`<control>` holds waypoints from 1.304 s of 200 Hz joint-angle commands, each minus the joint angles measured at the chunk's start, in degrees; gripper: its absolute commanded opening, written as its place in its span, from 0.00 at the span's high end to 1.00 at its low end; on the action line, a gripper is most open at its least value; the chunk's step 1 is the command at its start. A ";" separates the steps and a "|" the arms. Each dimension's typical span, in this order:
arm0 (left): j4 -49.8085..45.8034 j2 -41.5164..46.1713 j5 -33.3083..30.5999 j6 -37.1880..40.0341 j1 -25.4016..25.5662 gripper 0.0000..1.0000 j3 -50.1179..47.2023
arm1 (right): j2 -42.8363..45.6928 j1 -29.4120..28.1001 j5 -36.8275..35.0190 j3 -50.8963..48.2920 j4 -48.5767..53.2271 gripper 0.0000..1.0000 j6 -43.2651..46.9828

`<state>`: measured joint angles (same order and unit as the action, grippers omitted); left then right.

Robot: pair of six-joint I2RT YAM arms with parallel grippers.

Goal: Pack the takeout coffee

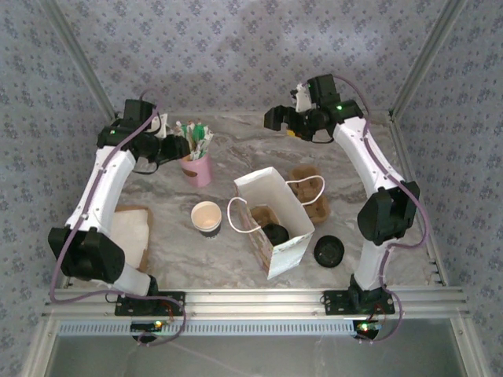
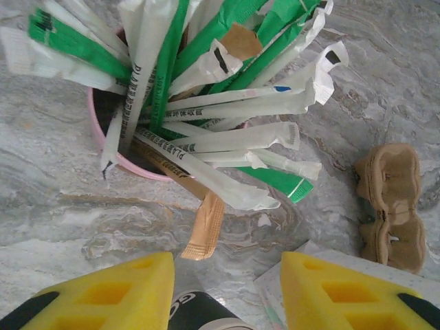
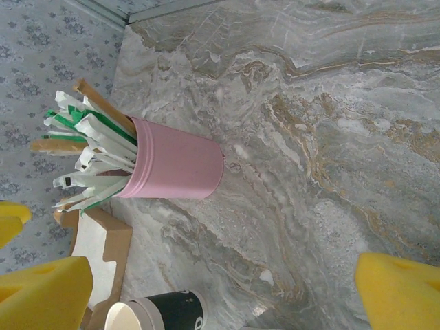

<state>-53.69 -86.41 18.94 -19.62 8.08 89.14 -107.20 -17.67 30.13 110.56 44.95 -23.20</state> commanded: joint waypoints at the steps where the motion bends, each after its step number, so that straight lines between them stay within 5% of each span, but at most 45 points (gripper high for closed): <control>1: 1.63 -1.37 2.67 -1.09 -0.49 0.54 -0.70 | 0.45 0.92 2.36 -0.14 -0.89 0.00 1.14; 91: 3.70 -3.93 7.69 -2.71 -2.34 0.52 -2.31 | 1.01 1.68 3.71 -2.37 -2.26 0.00 0.81; 261: 3.42 -4.44 7.86 -2.09 -2.40 0.83 -2.57 | 1.28 2.03 4.85 -3.69 -3.02 0.00 0.27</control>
<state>-50.74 -90.24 25.96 -22.11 6.00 86.76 -107.20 -15.99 33.41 107.07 42.39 -23.05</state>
